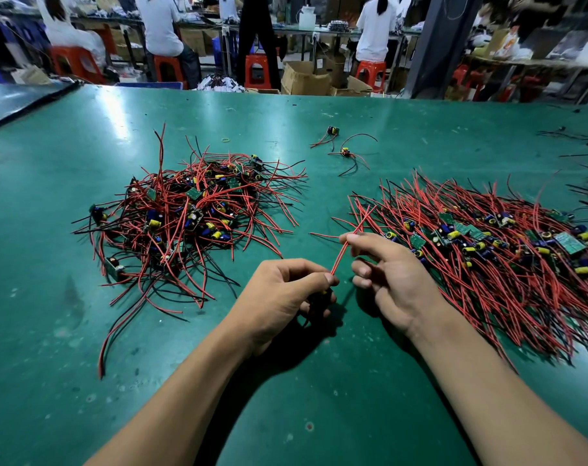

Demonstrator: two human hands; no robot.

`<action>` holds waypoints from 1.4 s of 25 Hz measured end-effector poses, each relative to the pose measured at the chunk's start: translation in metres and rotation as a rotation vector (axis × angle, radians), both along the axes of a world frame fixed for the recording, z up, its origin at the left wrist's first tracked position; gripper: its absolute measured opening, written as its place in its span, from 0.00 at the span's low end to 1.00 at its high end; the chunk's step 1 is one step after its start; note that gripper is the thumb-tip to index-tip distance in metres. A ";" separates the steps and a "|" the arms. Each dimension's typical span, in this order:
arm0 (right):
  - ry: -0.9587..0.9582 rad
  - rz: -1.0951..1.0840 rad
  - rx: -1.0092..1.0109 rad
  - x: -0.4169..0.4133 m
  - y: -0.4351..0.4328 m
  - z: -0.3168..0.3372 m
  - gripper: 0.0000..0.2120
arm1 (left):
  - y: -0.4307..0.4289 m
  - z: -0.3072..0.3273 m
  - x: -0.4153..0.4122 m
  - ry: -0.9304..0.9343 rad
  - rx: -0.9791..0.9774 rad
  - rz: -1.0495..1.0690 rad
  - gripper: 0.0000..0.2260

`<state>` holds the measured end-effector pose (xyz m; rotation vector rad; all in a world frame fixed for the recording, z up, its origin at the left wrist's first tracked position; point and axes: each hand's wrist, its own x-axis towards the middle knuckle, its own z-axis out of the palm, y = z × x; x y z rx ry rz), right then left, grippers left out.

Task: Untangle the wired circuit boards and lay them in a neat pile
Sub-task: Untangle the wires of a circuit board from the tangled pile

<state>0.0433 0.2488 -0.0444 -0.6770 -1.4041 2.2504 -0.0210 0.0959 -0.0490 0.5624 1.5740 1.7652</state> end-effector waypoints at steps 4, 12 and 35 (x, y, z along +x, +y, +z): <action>0.013 -0.093 -0.093 0.000 0.007 0.002 0.02 | -0.001 0.001 0.000 0.028 -0.007 -0.039 0.04; 0.040 -0.008 -0.233 0.005 0.014 0.010 0.12 | -0.002 0.003 0.000 0.014 -0.008 -0.070 0.04; 0.074 -0.060 -0.221 0.007 0.021 0.012 0.12 | -0.002 0.001 -0.003 -0.049 0.001 -0.012 0.06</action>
